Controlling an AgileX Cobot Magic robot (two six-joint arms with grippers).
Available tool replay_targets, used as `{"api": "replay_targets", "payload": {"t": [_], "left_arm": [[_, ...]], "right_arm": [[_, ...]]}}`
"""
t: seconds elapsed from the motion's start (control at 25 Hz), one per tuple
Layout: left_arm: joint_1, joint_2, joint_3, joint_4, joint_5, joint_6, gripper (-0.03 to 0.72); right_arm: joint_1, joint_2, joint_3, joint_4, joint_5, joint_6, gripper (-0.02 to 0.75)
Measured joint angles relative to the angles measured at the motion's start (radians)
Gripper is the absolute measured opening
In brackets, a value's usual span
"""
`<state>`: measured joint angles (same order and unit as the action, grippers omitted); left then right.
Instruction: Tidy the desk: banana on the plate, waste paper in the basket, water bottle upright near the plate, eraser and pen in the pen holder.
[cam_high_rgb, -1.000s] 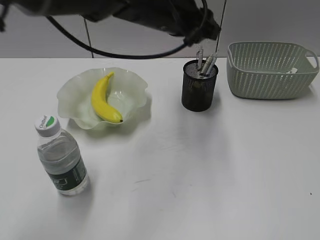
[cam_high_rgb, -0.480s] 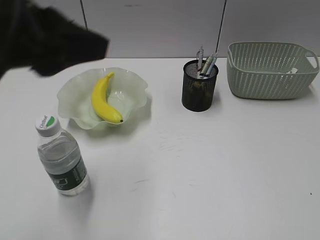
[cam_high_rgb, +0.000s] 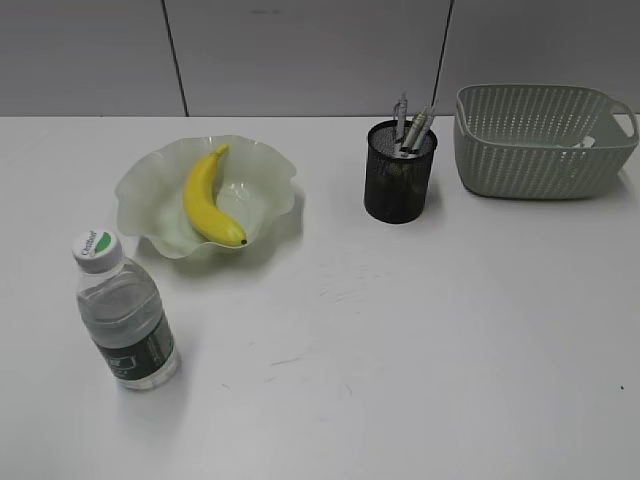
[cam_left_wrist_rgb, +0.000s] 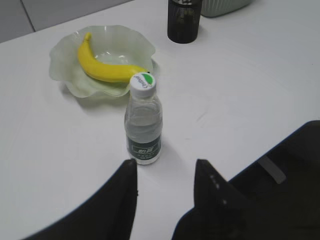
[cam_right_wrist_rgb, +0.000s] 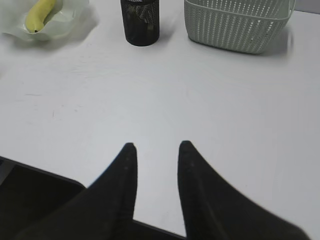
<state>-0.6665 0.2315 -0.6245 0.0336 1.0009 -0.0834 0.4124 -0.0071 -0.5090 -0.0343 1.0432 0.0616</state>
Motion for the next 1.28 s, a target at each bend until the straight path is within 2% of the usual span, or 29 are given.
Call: {"api": "replay_targets", "payload": {"t": [0.24,0.92,1.04,1.12,1.24,1.28], "left_arm": [[0.000,-0.234,0.076,0.029,0.063,-0.050,0.289],[0.008,-0.238,0.085,0.032,0.061,-0.063,0.279],[0.081,-0.238,0.085,0.032,0.061,-0.063,0.279],[0.176,-0.238,0.085,0.032,0.061,-0.063,0.279],[0.363,-0.238,0.085,0.033,0.061,-0.063,0.279],[0.403,-0.238,0.085,0.033,0.061,-0.063,0.279]], "right_arm": [[0.000,0.000,0.000,0.000,0.000,0.000,0.237],[-0.001,0.000,0.000,0.000,0.000,0.000,0.237],[-0.045,0.000,0.000,0.000,0.000,0.000,0.237],[-0.114,0.000,0.000,0.000,0.000,0.000,0.237],[-0.239,0.000,0.000,0.000,0.000,0.000,0.237],[-0.279,0.000,0.000,0.000,0.000,0.000,0.237]]}}
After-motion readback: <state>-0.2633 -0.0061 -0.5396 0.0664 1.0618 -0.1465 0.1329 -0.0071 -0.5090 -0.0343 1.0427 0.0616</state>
